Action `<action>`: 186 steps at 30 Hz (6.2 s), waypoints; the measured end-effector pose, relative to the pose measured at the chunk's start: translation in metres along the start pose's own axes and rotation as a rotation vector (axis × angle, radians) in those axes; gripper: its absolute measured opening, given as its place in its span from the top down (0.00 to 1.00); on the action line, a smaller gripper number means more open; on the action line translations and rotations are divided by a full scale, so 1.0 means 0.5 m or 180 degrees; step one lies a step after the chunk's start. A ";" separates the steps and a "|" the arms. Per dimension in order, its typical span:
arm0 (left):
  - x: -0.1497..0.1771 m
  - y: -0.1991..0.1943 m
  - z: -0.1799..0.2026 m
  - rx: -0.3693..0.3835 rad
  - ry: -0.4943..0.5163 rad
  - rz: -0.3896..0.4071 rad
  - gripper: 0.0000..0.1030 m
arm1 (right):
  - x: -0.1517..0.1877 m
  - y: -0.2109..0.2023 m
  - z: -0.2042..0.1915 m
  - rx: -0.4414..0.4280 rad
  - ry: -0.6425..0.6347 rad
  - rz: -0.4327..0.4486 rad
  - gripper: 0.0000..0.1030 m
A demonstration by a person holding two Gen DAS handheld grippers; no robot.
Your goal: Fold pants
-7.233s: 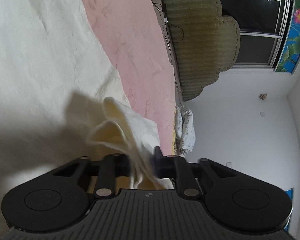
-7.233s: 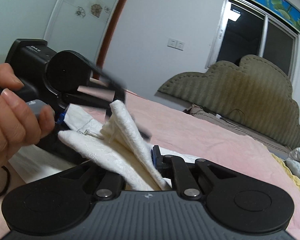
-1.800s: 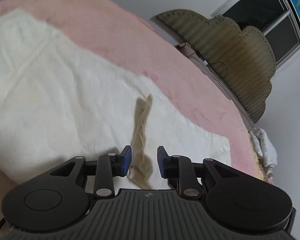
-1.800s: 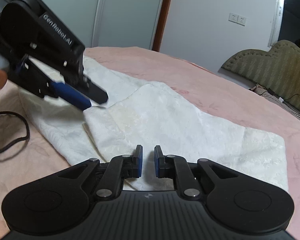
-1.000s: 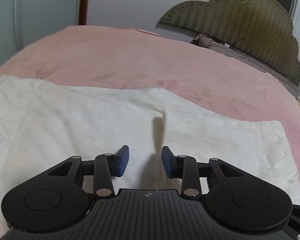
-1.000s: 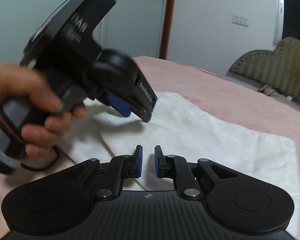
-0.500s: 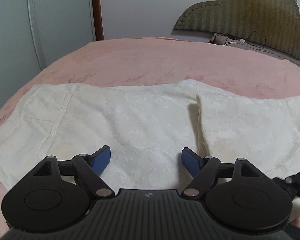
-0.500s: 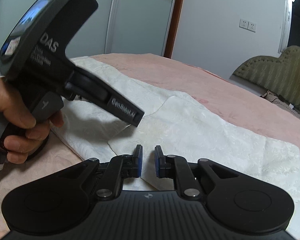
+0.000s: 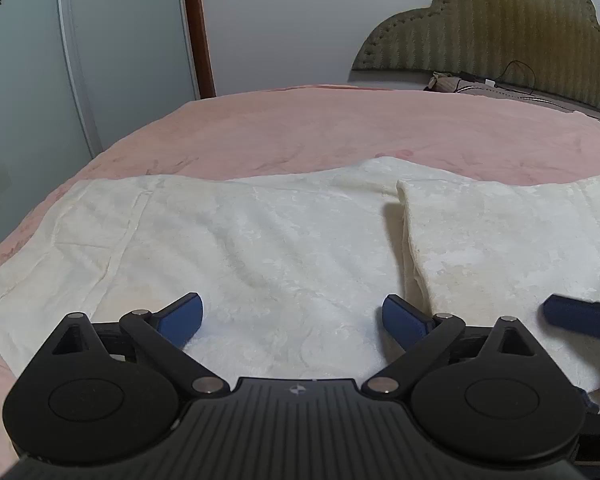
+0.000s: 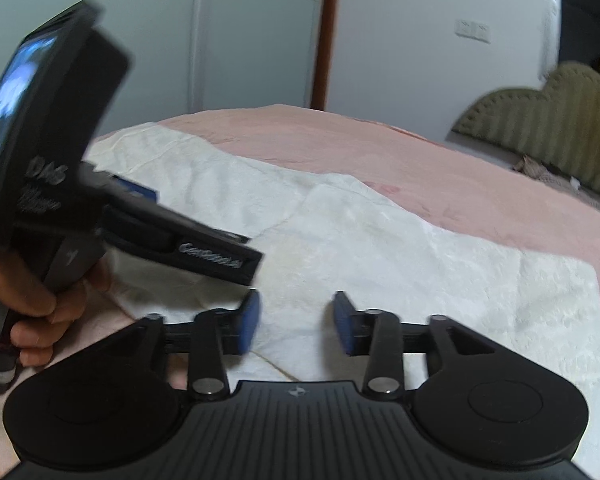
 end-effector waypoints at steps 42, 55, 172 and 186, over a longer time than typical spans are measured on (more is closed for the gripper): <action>0.004 0.001 -0.001 -0.0053 -0.0041 0.0028 0.00 | 0.015 0.033 0.004 0.0038 0.0019 -0.0285 0.00; 0.025 -0.120 -0.101 -0.0068 -0.0265 0.0197 0.02 | -0.003 -0.005 -0.031 0.0147 -0.0269 0.0056 0.00; -0.008 -0.019 0.248 0.1998 0.0178 0.0018 0.28 | 0.058 -0.177 0.306 0.0880 -0.0213 -0.0093 0.00; -0.017 -0.002 0.176 0.1385 0.0064 0.0041 0.25 | 0.076 -0.160 0.277 0.1017 0.0342 -0.0126 0.00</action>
Point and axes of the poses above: each gripper's, at about its wrist camera, not at the fingertips, and y roughly the way its jaws point, z to its right, x to its underside, the point moved 8 cm from there along y, roughly the way its jaws point, and after that the axes turned 11 degrees about x, right-handed, at the moved point
